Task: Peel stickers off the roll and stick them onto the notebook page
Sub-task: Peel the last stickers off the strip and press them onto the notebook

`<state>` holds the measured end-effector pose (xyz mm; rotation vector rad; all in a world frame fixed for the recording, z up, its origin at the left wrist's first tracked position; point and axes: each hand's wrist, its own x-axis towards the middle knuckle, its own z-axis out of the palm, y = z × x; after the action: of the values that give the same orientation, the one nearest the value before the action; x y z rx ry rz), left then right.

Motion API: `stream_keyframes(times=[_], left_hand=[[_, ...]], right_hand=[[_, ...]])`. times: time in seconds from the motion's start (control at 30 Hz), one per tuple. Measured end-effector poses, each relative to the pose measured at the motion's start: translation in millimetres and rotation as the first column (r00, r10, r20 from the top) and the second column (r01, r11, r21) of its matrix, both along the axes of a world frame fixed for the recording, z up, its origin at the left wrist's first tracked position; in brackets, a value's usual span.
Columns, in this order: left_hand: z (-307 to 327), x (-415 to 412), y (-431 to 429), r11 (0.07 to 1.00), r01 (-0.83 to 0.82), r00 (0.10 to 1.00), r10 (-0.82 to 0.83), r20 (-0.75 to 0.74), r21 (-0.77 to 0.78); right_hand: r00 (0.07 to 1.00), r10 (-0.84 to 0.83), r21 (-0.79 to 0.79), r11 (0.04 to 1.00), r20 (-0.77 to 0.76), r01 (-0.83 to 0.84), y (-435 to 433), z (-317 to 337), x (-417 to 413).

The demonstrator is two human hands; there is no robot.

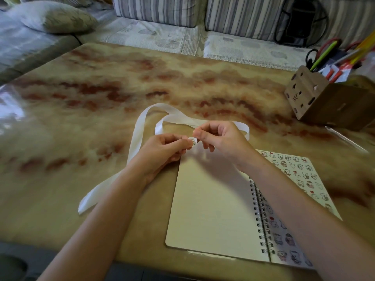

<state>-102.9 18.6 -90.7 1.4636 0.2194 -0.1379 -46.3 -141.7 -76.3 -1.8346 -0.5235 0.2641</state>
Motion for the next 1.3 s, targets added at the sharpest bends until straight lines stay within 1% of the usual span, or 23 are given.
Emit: stream_keyframes(times=[0.13, 0.2, 0.27, 0.4, 0.53, 0.63, 0.73, 0.8, 0.87, 1.03, 1.1, 1.3], left_hand=[[-2, -1, 2, 1.000, 0.008, 1.000, -0.008, 0.010, 0.028], [-3, -2, 1, 0.998, 0.026, 0.999, -0.027, 0.016, 0.048], [-3, -1, 2, 0.999, 0.022, 0.999, -0.023, 0.031, 0.035], [-1, 0, 2, 1.000, -0.011, 0.998, 0.009, 0.065, 0.020], [-1, -2, 0, 0.999, -0.028, 0.994, 0.023, 0.109, 0.044], [0, -1, -1, 0.996, -0.060, 0.988, 0.051, 0.143, 0.060], [0, -1, -1, 0.993, -0.069, 0.987, 0.054, 0.154, 0.091], [0, -2, -2, 0.990, -0.072, 0.987, 0.052, 0.155, 0.123], [1, -2, -2, 0.986, -0.069, 0.986, 0.044, 0.159, 0.154], [2, -2, -4, 0.974, -0.052, 0.989, 0.019, 0.149, 0.219], [0, -1, -3, 0.975, -0.046, 0.990, 0.016, 0.142, 0.216], [1, -2, -5, 0.969, -0.036, 0.989, -0.001, 0.148, 0.246]], right_hand=[[0.998, -0.043, 0.053, 0.998, -0.035, 0.045, 0, 2, 1], [0.998, -0.056, 0.059, 0.997, -0.024, 0.058, -3, 6, 3], [0.997, -0.079, 0.051, 0.996, -0.013, 0.079, -5, 8, 5], [0.987, -0.153, 0.080, 0.985, -0.042, 0.156, -6, 8, 7], [0.985, -0.138, 0.085, 0.985, -0.107, 0.147, -8, 8, 6], [0.981, -0.093, 0.098, 0.989, -0.172, 0.111, -10, 8, 4], [0.978, -0.041, 0.133, 0.989, -0.205, 0.070, -11, 8, 1], [0.980, -0.012, 0.142, 0.989, -0.197, 0.041, -12, 8, 1], [0.988, -0.001, 0.119, 0.993, -0.153, 0.020, -10, 9, 1], [0.996, -0.034, 0.050, 0.998, -0.088, 0.038, -7, 8, 2], [0.995, -0.044, 0.036, 0.998, -0.088, 0.047, -6, 7, 2], [0.992, -0.030, 0.059, 0.998, -0.124, 0.038, -9, 3, 4]])
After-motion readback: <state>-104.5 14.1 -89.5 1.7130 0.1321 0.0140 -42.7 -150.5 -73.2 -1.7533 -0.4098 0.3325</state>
